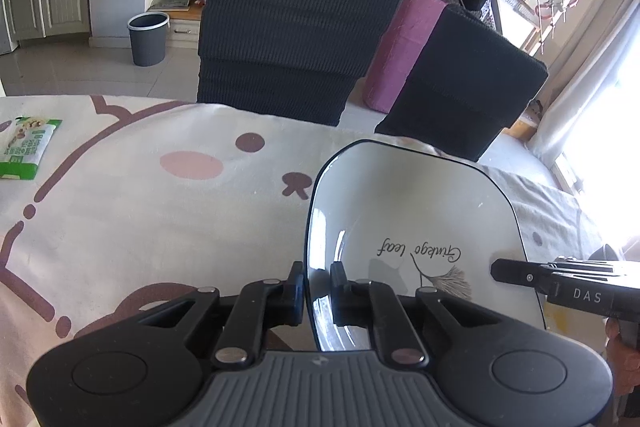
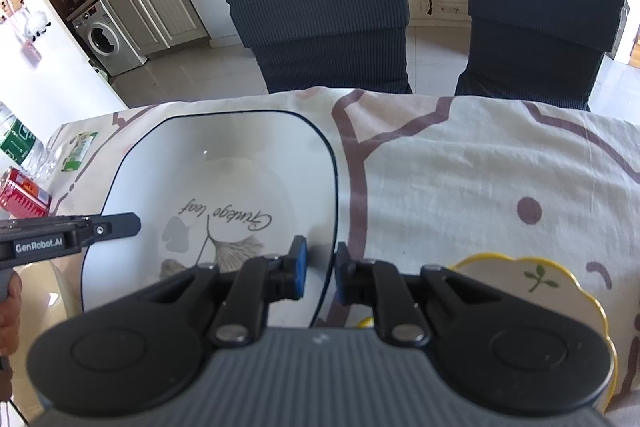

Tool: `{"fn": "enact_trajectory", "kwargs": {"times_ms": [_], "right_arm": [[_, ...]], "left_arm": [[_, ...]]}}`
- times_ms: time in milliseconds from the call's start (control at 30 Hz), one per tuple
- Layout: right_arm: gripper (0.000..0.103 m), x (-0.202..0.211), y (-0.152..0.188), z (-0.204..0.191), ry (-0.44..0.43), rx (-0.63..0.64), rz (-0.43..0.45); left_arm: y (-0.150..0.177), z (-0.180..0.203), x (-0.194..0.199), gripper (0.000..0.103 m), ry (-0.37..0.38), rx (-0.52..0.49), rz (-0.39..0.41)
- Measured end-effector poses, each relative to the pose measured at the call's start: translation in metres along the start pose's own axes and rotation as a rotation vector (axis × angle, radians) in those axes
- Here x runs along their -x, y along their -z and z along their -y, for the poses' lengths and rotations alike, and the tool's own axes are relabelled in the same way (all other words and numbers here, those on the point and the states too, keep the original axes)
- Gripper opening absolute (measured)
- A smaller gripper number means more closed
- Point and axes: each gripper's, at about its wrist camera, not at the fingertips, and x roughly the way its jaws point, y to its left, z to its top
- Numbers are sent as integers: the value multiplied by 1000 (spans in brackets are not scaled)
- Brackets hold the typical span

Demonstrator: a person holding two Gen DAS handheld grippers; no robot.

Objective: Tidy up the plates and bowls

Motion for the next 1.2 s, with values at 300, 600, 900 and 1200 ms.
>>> {"fn": "enact_trajectory", "kwargs": {"times_ms": [300, 600, 900, 1200], "right_arm": [[16, 34, -1, 1, 3, -39, 73], [15, 75, 9, -5, 10, -52, 122], [15, 134, 44, -23, -6, -82, 173], [15, 204, 104, -42, -8, -114, 226]], "left_arm": [[-5, 16, 31, 12, 39, 13, 49], [-1, 30, 75, 11, 46, 37, 85], [23, 54, 151, 11, 35, -6, 133], [78, 73, 237, 11, 42, -38, 180]]}}
